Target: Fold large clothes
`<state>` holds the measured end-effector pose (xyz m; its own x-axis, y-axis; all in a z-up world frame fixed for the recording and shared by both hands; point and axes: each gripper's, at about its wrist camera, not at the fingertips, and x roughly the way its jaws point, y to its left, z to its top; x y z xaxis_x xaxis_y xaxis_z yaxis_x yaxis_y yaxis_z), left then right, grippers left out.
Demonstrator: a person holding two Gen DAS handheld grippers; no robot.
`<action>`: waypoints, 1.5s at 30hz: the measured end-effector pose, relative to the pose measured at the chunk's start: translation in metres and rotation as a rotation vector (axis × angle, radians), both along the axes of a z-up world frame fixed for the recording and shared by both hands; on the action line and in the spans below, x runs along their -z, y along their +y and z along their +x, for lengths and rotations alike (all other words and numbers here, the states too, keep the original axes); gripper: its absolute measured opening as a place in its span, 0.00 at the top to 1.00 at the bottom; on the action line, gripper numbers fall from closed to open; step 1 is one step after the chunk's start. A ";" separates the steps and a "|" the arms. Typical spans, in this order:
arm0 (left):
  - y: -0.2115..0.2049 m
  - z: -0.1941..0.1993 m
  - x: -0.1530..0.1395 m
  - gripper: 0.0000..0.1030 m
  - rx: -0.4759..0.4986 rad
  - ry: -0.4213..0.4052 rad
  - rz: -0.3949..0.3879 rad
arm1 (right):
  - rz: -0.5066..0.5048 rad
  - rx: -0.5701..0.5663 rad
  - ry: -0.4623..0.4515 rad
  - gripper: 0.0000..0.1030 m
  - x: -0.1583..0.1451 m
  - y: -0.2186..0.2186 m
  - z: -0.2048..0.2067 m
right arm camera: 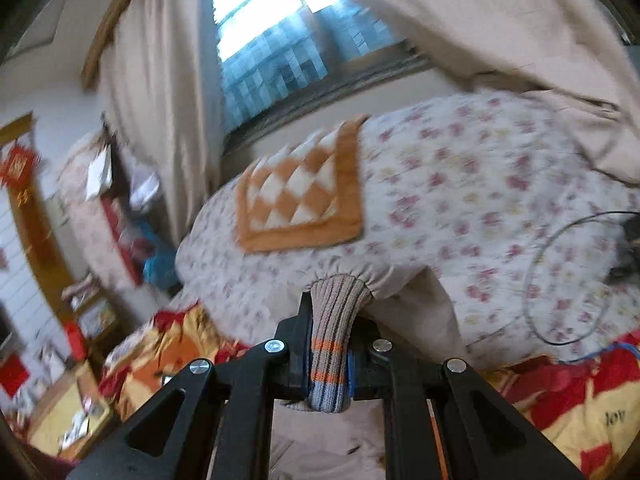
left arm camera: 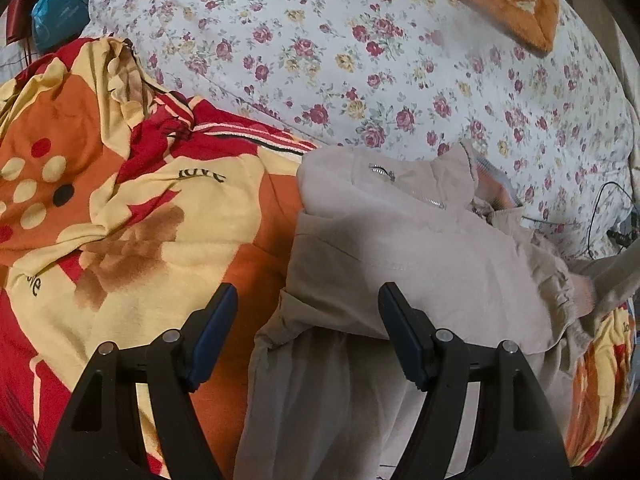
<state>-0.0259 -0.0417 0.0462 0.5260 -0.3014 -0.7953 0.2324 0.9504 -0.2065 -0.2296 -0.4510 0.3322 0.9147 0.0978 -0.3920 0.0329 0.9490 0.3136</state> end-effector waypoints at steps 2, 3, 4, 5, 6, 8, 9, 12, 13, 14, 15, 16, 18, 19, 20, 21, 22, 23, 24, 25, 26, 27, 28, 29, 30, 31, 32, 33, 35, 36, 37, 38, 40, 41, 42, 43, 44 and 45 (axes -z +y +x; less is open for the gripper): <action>0.002 0.001 -0.001 0.30 -0.005 -0.005 -0.001 | -0.027 -0.046 0.047 0.89 0.007 0.018 0.025; 0.003 0.001 -0.001 0.30 -0.008 -0.005 -0.003 | -0.040 -0.076 0.074 0.89 0.012 0.030 0.039; 0.005 0.002 -0.001 0.30 -0.011 -0.003 -0.008 | -0.046 -0.105 0.100 0.89 0.020 0.039 0.052; 0.005 0.003 -0.002 0.30 -0.013 -0.001 -0.014 | -0.059 -0.145 0.140 0.89 0.028 0.053 0.068; 0.006 0.004 -0.002 0.30 -0.014 0.002 -0.021 | -0.070 -0.172 0.175 0.89 0.037 0.063 0.081; 0.008 0.005 -0.003 0.30 -0.015 0.002 -0.030 | -0.088 -0.235 0.268 0.89 0.065 0.089 0.110; 0.009 0.005 -0.003 0.30 -0.015 0.001 -0.032 | -0.094 -0.259 0.307 0.89 0.079 0.098 0.122; 0.012 0.008 -0.005 0.30 -0.018 0.002 -0.049 | -0.084 -0.340 0.443 0.89 0.135 0.133 0.163; 0.014 0.009 -0.006 0.30 -0.018 0.001 -0.055 | -0.066 -0.367 0.482 0.89 0.156 0.143 0.177; 0.014 0.010 -0.006 0.30 -0.017 0.000 -0.059 | -0.048 -0.390 0.514 0.89 0.173 0.153 0.187; 0.015 0.012 -0.006 0.30 -0.017 -0.001 -0.063 | -0.039 -0.410 0.553 0.89 0.193 0.162 0.199; 0.015 0.014 -0.005 0.30 -0.014 0.000 -0.072 | -0.036 -0.407 0.583 0.83 0.210 0.168 0.210; 0.015 0.017 -0.004 0.30 0.001 0.016 -0.104 | -0.016 -0.387 0.626 0.66 0.235 0.173 0.221; 0.015 0.018 -0.003 0.30 0.007 0.026 -0.119 | 0.005 -0.376 0.638 0.46 0.243 0.171 0.223; 0.015 0.019 -0.003 0.28 0.018 0.040 -0.144 | 0.034 -0.343 0.629 0.40 0.246 0.163 0.218; 0.014 0.019 -0.003 0.27 0.031 0.047 -0.167 | 0.063 -0.323 0.610 0.41 0.244 0.154 0.209; 0.013 0.018 -0.004 0.23 0.045 0.049 -0.187 | 0.088 -0.313 0.594 0.41 0.240 0.146 0.201; 0.010 0.017 -0.006 0.19 0.055 0.047 -0.203 | 0.126 -0.287 0.562 0.39 0.232 0.131 0.184; 0.007 0.015 -0.008 0.19 0.067 0.039 -0.221 | 0.131 -0.252 0.536 0.37 0.226 0.118 0.168; 0.004 0.012 -0.009 0.18 0.081 0.029 -0.229 | 0.122 -0.219 0.515 0.33 0.222 0.110 0.158; -0.001 0.009 -0.010 0.17 0.099 0.018 -0.225 | 0.095 -0.167 0.486 0.29 0.216 0.096 0.137; -0.005 0.007 -0.010 0.17 0.113 0.012 -0.214 | 0.044 -0.087 0.461 0.28 0.211 0.083 0.117; -0.010 0.006 -0.009 0.17 0.125 0.008 -0.198 | -0.020 0.015 0.446 0.27 0.208 0.069 0.097; -0.015 0.004 -0.008 0.17 0.135 0.009 -0.183 | -0.056 0.081 0.443 0.27 0.208 0.060 0.084; -0.019 0.004 -0.005 0.17 0.143 0.017 -0.178 | -0.091 0.163 0.449 0.27 0.212 0.047 0.066; -0.022 0.003 -0.002 0.17 0.148 0.030 -0.184 | -0.106 0.213 0.467 0.26 0.219 0.034 0.050; -0.023 0.004 0.000 0.17 0.148 0.040 -0.192 | -0.109 0.220 0.486 0.26 0.225 0.028 0.039; -0.024 0.005 0.002 0.17 0.145 0.052 -0.204 | -0.109 0.213 0.501 0.26 0.231 0.027 0.034; -0.026 0.008 0.004 0.17 0.139 0.059 -0.208 | -0.134 0.194 0.531 0.29 0.244 0.028 0.026; -0.026 0.009 0.004 0.17 0.127 0.057 -0.203 | -0.176 0.196 0.548 0.29 0.251 0.030 0.025; -0.026 0.011 0.004 0.17 0.120 0.060 -0.205 | -0.209 0.202 0.563 0.30 0.255 0.035 0.027; -0.024 0.014 0.004 0.17 0.117 0.070 -0.221 | -0.243 0.206 0.579 0.34 0.260 0.037 0.031; -0.024 0.019 0.003 0.17 0.105 0.086 -0.242 | -0.235 0.190 0.577 0.43 0.267 0.040 0.040; -0.025 0.023 0.002 0.17 0.094 0.090 -0.241 | -0.213 0.186 0.572 0.44 0.270 0.039 0.044; -0.028 0.027 0.000 0.17 0.085 0.087 -0.231 | -0.194 0.191 0.571 0.44 0.274 0.037 0.048; -0.033 0.031 -0.001 0.17 0.084 0.082 -0.220 | -0.189 0.197 0.570 0.44 0.279 0.036 0.050; -0.040 0.036 -0.001 0.17 0.090 0.083 -0.209 | -0.192 0.211 0.565 0.44 0.283 0.036 0.052; -0.049 0.040 0.000 0.17 0.101 0.090 -0.189 | -0.194 0.232 0.560 0.44 0.286 0.035 0.053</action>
<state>0.0145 -0.0912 0.0461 0.4153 -0.4972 -0.7618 0.2970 0.8657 -0.4030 -0.1762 -0.4157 0.0463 0.5548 -0.1989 -0.8078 0.3538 0.9352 0.0127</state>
